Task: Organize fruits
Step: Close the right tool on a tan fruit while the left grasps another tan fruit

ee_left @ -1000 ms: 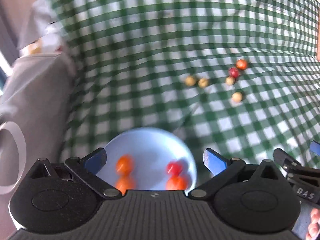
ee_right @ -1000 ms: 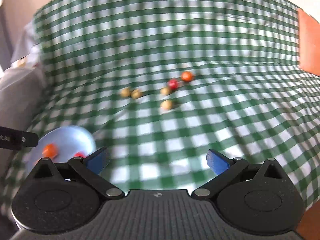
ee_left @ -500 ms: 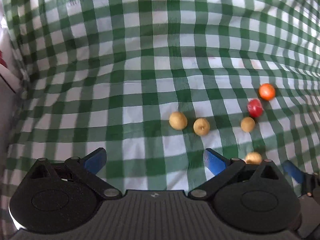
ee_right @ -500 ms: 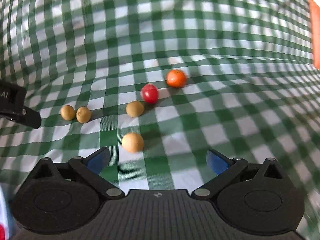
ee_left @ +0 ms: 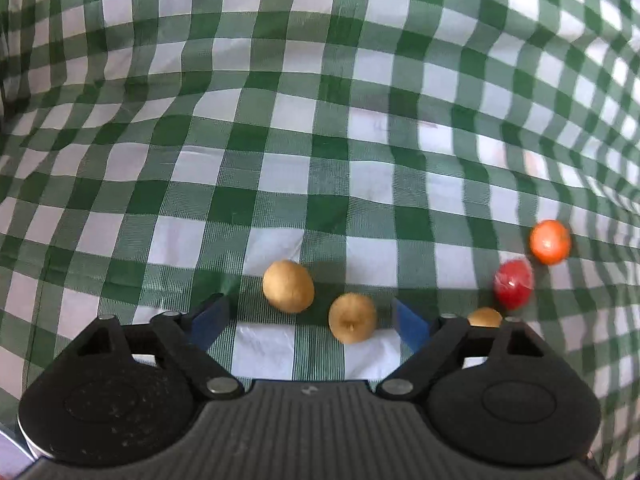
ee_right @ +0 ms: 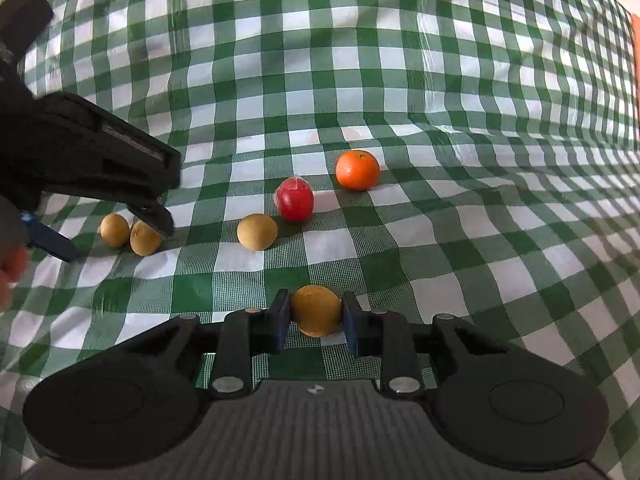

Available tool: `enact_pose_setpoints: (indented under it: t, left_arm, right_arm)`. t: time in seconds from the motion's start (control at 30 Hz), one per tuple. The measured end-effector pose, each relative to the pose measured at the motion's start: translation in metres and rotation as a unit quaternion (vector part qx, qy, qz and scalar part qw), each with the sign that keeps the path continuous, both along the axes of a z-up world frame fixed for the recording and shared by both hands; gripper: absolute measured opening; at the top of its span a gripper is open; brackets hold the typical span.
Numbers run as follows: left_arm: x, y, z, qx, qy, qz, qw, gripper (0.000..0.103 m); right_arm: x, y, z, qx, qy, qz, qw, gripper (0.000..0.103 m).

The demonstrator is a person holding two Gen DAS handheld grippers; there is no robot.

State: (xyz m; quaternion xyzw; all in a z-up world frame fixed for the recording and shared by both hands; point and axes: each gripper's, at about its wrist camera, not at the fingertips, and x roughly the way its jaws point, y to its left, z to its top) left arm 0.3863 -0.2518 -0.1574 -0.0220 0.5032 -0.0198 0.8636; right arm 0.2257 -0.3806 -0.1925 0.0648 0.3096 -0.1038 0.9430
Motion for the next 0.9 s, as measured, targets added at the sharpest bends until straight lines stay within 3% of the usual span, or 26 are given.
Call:
enact_pose_setpoints:
  t: [0.03,0.07,0.1,0.17,0.2,0.23,0.6,0.87,0.9]
  left_arm:
    - [0.001,-0.003,0.0,0.011,-0.003,0.001,0.9999,0.082]
    - [0.001,-0.007,0.001,0.026,-0.005,-0.003,0.9996,0.07]
    - [0.0,-0.01,0.003,0.039,-0.004,-0.013,0.9991,0.051]
    - [-0.003,-0.011,0.009,0.035,0.0,-0.025,0.9991,0.051]
    - [-0.005,-0.009,0.011,0.029,0.0,-0.028,0.9992,0.044]
    - [-0.008,-0.007,0.013,0.025,0.0,-0.035,0.9991,0.027]
    - [-0.062,0.029,0.039,0.0,-0.013,-0.067,0.9976,0.028]
    - [-0.064,0.045,0.029,-0.018,-0.002,-0.075,0.997,0.028]
    - [-0.062,0.044,0.024,-0.014,0.004,-0.079,0.9968,0.033]
  right_arm:
    - [0.0,0.001,0.0,-0.003,-0.001,0.002,1.0,0.029]
    - [0.001,0.0,-0.001,-0.004,-0.002,0.004,1.0,0.029]
    - [-0.002,0.0,0.0,0.001,-0.004,0.004,1.0,0.029]
    - [-0.003,-0.003,0.001,0.011,-0.006,0.002,1.0,0.029]
    - [-0.003,-0.003,0.002,0.012,-0.006,0.002,1.0,0.029]
    - [-0.004,-0.002,0.002,0.012,-0.006,0.001,1.0,0.029]
    - [-0.017,0.006,0.019,0.004,-0.005,-0.013,1.0,0.028]
    - [-0.042,0.013,0.014,0.022,0.021,-0.019,0.999,0.029]
    - [-0.041,0.013,0.011,0.021,0.022,-0.019,0.999,0.028]
